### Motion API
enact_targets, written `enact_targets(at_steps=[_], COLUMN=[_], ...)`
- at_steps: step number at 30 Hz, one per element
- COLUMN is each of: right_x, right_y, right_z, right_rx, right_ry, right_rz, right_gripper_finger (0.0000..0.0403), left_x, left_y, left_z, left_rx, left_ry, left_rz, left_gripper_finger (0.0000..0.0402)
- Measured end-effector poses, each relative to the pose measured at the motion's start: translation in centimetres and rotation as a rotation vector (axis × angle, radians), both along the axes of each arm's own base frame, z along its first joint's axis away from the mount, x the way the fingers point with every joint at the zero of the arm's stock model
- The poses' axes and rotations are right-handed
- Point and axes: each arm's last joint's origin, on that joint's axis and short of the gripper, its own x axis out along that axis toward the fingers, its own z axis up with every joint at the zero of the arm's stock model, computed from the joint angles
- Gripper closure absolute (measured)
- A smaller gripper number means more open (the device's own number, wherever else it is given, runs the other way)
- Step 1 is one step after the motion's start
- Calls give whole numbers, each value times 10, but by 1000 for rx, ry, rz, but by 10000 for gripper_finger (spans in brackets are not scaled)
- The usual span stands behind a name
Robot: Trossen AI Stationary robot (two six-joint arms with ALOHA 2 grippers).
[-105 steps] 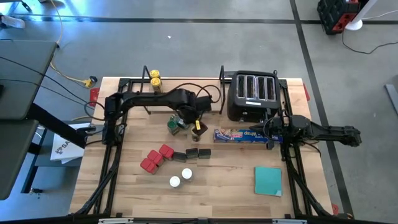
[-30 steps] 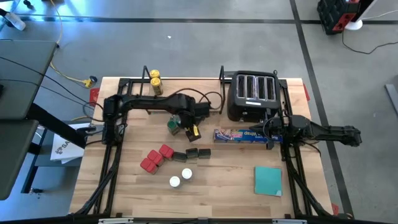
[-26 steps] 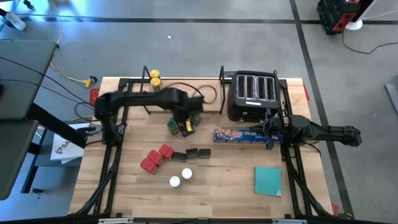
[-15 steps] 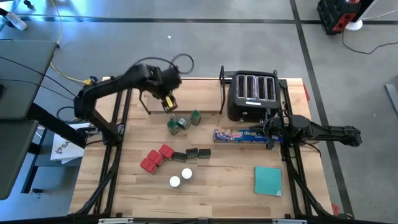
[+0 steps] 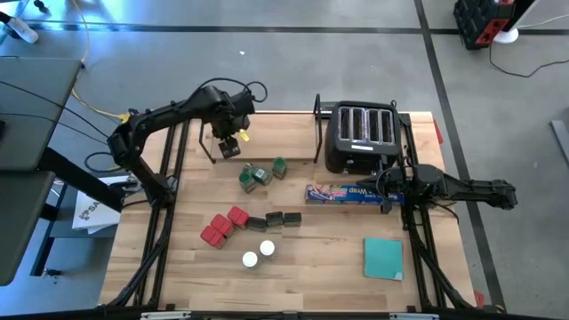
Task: Shelf spices
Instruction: Put the yellow seasoning bottle on the shelf aligned with the other yellow seasoning bottles
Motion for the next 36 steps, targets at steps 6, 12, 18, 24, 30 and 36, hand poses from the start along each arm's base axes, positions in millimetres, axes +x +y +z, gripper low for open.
enact_targets(at_steps=[6, 12, 18, 24, 30, 36], right_x=[0, 0, 0, 0, 0, 0], right_y=[0, 0, 0, 0, 0, 0], right_z=[0, 0, 0, 0, 0, 0], right_rx=[0, 0, 0, 0, 0, 0], right_ry=[0, 0, 0, 0, -1, -1], right_rz=[0, 0, 0, 0, 0, 0], right_gripper_finger=[403, 403, 403, 403, 403, 403], left_x=[-2, -4, -8, -12, -12, -12], left_y=[0, 2, 9, 15, 14, 8], left_z=[-15, -16, -16, -15, -14, -10], left_rx=[12, 86, 119, 203, 222, 247], left_ry=[49, 101, 124, 181, 197, 243], left_rz=[-33, -54, -28, -7, -10, -26], left_gripper_finger=[145, 141, 139, 138, 138, 138])
